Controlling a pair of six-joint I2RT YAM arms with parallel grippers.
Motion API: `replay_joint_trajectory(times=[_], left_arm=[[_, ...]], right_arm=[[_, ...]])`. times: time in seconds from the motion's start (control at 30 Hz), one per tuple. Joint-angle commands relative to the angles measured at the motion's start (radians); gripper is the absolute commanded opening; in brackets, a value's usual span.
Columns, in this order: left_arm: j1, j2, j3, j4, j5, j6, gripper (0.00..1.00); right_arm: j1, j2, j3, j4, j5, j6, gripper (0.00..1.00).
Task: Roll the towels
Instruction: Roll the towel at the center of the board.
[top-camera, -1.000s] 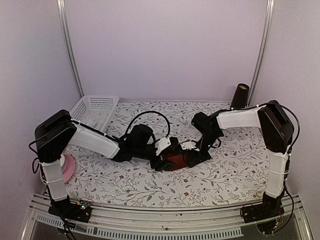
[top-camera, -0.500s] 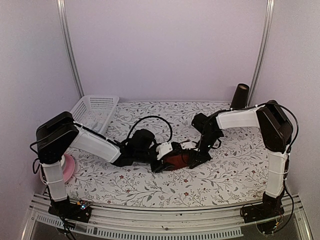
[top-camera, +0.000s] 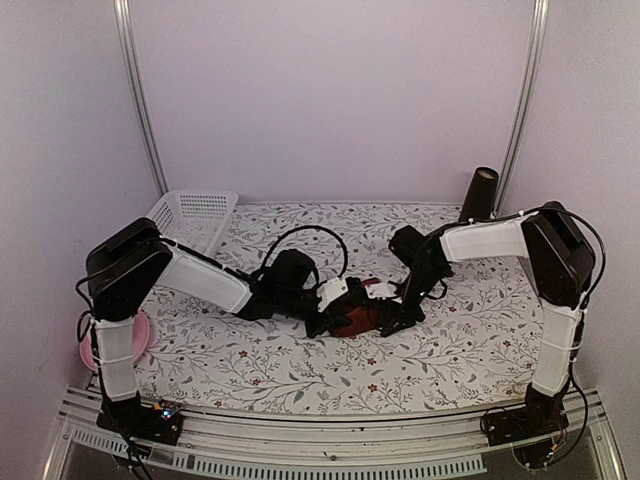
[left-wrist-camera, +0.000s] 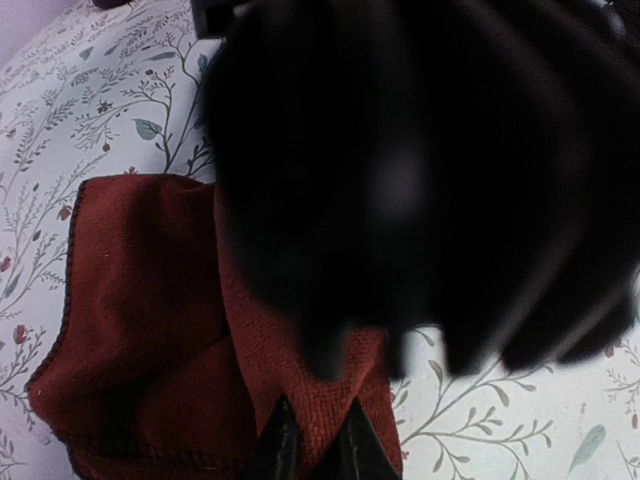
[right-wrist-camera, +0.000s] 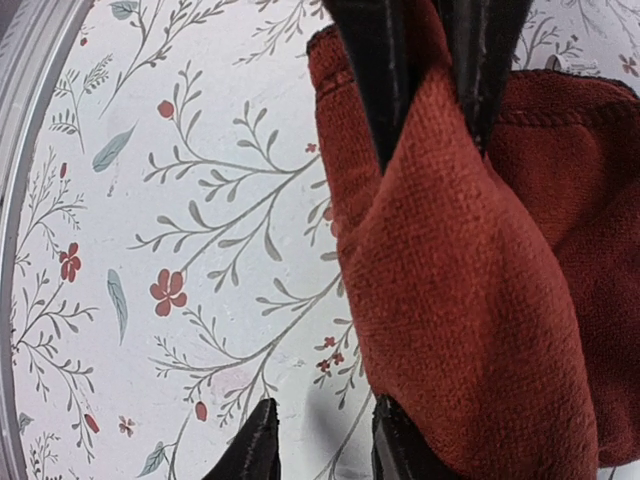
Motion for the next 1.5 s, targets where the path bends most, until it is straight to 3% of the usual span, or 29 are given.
replay_joint_trajectory(times=[0.0,0.27,0.4,0.63,1.03,1.47], left_arm=[[0.053,0.026,0.035,-0.065,0.187,-0.082,0.09],[0.137,0.14,0.166,-0.193,0.435,-0.214,0.08],[0.164,0.181,0.185,-0.191,0.489,-0.255,0.09],[0.187,0.262,0.265,-0.255,0.56,-0.261,0.09],[0.223,0.32,0.299,-0.247,0.616,-0.328,0.11],[0.232,0.354,0.313,-0.251,0.619,-0.345,0.11]], right_arm=[[-0.007,-0.103,-0.105,0.145,0.034,-0.037,0.36],[0.017,-0.326,-0.375,0.466,0.055,-0.153,0.63],[0.038,-0.376,-0.444,0.594,0.079,-0.154,0.7],[0.06,-0.361,-0.488,0.806,0.198,-0.084,0.73],[0.092,-0.259,-0.48,0.832,0.27,-0.099,0.72],[0.102,-0.35,-0.543,0.887,0.213,-0.121,0.77]])
